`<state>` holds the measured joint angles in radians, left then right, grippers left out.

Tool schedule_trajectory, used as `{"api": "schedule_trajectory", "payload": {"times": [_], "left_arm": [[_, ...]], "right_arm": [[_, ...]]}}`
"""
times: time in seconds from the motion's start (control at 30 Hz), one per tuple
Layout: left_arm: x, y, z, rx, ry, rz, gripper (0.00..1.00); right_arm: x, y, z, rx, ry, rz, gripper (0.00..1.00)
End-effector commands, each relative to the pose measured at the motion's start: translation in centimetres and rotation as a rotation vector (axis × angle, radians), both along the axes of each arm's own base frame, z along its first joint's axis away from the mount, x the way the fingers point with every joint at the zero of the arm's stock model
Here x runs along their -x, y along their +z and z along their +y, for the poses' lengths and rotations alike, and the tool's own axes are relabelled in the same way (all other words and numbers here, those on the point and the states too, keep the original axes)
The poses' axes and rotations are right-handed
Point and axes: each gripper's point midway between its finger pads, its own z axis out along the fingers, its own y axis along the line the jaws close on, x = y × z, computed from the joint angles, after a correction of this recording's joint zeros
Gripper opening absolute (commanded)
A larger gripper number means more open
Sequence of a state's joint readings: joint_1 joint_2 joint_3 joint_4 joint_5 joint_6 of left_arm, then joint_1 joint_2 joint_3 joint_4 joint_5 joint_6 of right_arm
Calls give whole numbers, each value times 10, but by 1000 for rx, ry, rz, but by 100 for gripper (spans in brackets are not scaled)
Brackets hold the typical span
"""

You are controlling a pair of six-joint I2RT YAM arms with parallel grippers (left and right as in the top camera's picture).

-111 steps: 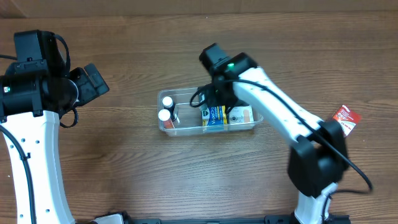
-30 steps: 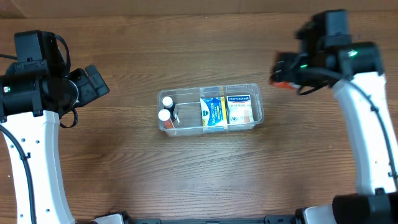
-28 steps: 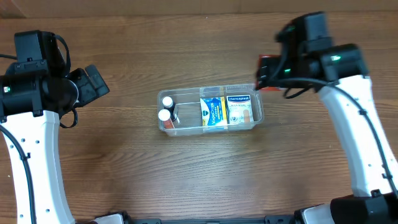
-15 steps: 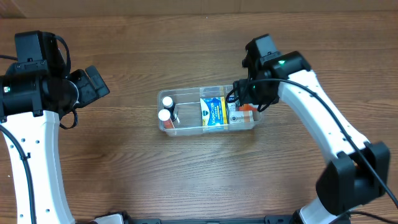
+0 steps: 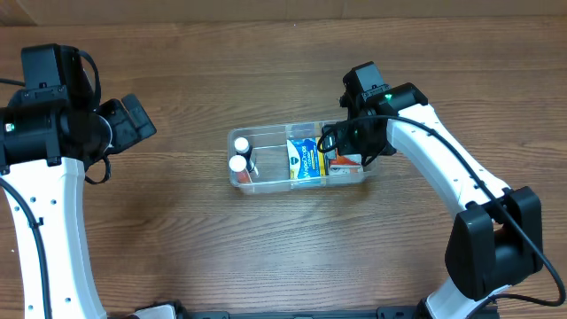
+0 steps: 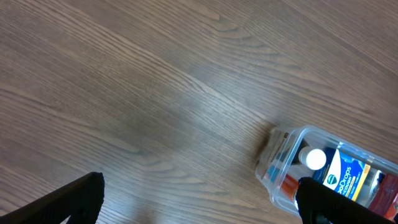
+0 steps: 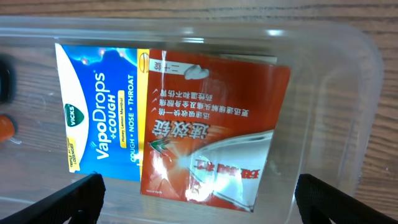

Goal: Pack container

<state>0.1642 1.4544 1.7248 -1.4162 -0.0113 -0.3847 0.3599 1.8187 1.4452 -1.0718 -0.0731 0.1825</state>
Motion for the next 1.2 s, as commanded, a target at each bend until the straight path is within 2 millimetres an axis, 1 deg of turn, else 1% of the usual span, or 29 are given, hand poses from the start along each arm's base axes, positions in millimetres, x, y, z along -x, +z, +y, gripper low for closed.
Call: {"api": "schedule_trajectory", "payload": {"times": [0.0, 0.07, 0.17, 0.2, 0.23, 0.3, 0.37, 0.4, 0.43, 0.5, 0.53, 0.63, 0.77, 0.83, 0.93, 1.07, 1.17], "left_arm": [[-1, 4, 0, -7, -20, -9, 100], [-1, 4, 0, -7, -20, -10, 100], [-3, 5, -4, -8, -47, -19, 100], [-6, 6, -8, -11, -79, -27, 100], [-8, 7, -13, -10, -111, -35, 100], [-14, 9, -23, -21, -172, -55, 100], [-21, 12, -34, -45, -247, -81, 100], [-26, 15, -42, -64, -304, -101, 100], [-30, 16, -49, -81, -350, -118, 100], [-38, 19, -60, -106, -423, -144, 100], [-41, 18, -62, -113, -435, -148, 100], [-46, 14, -64, -115, -441, -141, 100], [-52, 9, -63, -116, -440, -134, 100], [-52, 9, -60, -134, -466, -131, 100], [-50, 12, -57, -130, -459, -138, 100], [-38, 26, -58, -144, -472, -178, 100], [-18, 36, -63, -151, -494, -235, 100]], "right_arm": [[-11, 20, 0, -5, -6, -64, 100], [-22, 46, -3, -7, -34, -145, 100], [-42, 94, -21, -20, -132, -299, 100], [-49, 111, -29, -38, -158, -354, 100], [-54, 124, -39, -49, -184, -395, 100], [-65, 140, -65, -55, -246, -459, 100], [-73, 143, -90, -43, -299, -481, 100], [-77, 140, -104, -25, -310, -482, 100], [-79, 138, -113, -9, -308, -481, 100], [-81, 133, -127, 18, -301, -475, 100], [-83, 131, -132, 26, -303, -475, 100], [-91, 138, -147, 25, -339, -518, 100], [-89, 137, -153, 23, -348, -508, 100], [-85, 137, -153, 25, -349, -497, 100], [-75, 141, -152, 22, -357, -485, 100], [-56, 161, -152, 8, -377, -515, 100], [-35, 180, -148, -4, -369, -579, 100]]}}
